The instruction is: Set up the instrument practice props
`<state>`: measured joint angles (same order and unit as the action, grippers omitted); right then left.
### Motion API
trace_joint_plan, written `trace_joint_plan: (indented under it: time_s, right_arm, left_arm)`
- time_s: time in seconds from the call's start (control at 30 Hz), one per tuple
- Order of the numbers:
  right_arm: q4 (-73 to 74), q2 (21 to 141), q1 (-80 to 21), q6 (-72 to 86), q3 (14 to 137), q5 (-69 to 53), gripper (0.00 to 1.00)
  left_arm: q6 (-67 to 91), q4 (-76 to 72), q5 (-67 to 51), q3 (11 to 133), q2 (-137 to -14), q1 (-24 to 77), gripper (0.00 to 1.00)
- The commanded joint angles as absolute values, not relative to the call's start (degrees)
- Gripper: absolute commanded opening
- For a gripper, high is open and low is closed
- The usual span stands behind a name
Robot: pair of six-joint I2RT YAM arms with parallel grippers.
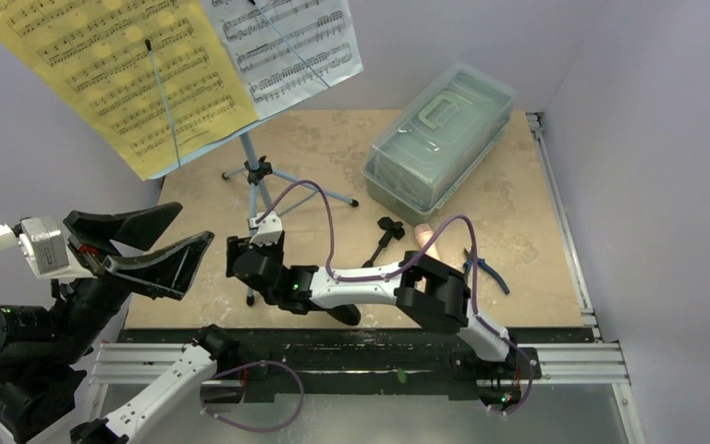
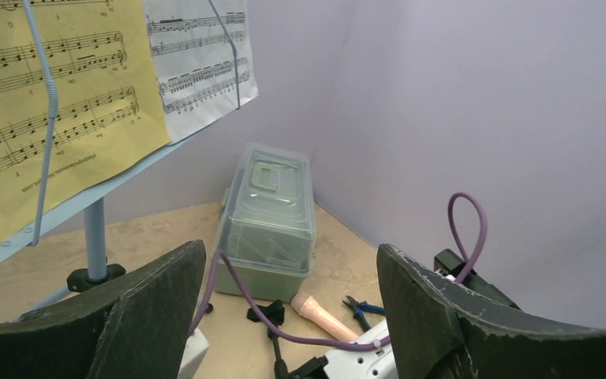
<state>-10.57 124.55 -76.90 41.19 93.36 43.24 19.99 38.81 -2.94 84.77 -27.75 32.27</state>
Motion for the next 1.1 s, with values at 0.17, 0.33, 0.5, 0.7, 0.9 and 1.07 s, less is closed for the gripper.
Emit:
trace_joint_plan:
  time_s: [0.17, 0.33, 0.5, 0.7, 0.9, 1.07]
  right_arm:
    - [-9.67, 129.73, -76.16, 40.38, 101.74, 52.39, 0.64]
    - [-10.13, 131.40, -75.25, 39.39, 102.84, 52.26, 0.53]
    - [-14.35, 131.75, -74.43, 36.08, 101.57, 51.99, 0.46]
    - [-17.22, 133.03, -73.42, 32.21, 102.46, 50.66, 0.38]
    - [-19.90, 133.80, -72.03, 29.30, 101.76, 50.03, 0.33]
    - [-22.68, 133.94, -70.84, 26.55, 100.62, 48.66, 0.28]
  left_arm:
    - [17.89, 43.56, -7.24, 90.38, -28.46, 32.34, 0.79]
    - [15.35, 45.04, -5.59, 91.79, -28.14, 32.34, 0.79]
    - [15.12, 44.61, -5.23, 91.89, -27.91, 32.34, 0.79]
    - [15.06, 44.05, -5.09, 90.93, -28.08, 32.34, 0.78]
    - [15.31, 42.89, -5.11, 90.23, -28.36, 32.30, 0.78]
    - [15.82, 41.91, -5.46, 89.10, -28.56, 32.32, 0.78]
